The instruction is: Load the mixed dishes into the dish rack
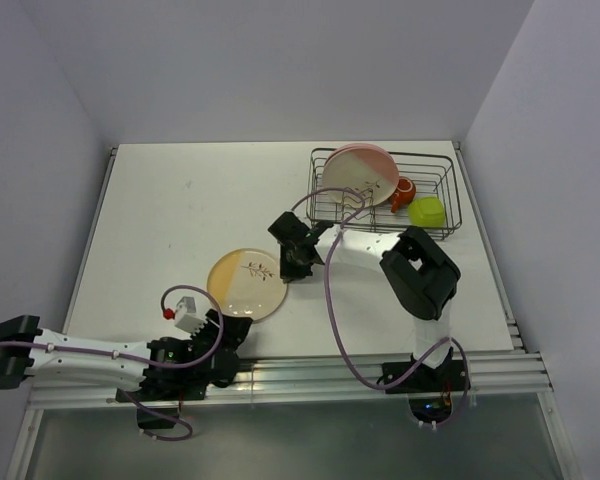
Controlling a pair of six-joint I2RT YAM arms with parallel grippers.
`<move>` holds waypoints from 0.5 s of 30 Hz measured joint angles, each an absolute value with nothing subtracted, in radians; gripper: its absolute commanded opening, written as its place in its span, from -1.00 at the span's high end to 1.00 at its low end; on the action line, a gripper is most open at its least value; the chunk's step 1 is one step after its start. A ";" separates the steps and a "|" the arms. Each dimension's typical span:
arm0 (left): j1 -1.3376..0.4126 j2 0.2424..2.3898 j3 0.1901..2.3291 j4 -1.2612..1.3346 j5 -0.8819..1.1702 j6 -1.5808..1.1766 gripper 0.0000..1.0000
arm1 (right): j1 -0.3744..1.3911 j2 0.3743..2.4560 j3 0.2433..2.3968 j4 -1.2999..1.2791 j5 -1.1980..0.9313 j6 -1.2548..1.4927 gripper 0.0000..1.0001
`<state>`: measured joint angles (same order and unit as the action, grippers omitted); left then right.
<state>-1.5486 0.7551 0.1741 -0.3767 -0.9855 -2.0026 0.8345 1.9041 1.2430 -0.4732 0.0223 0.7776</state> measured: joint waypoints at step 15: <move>-1.549 0.787 0.067 -0.172 -1.011 -2.006 -0.50 | 0.826 1.798 1.237 -0.554 0.023 0.780 1.00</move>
<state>-1.5486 0.7868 0.0669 -0.1719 -1.0111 -2.0060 0.8265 1.7985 1.2369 -0.5545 0.0235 0.7799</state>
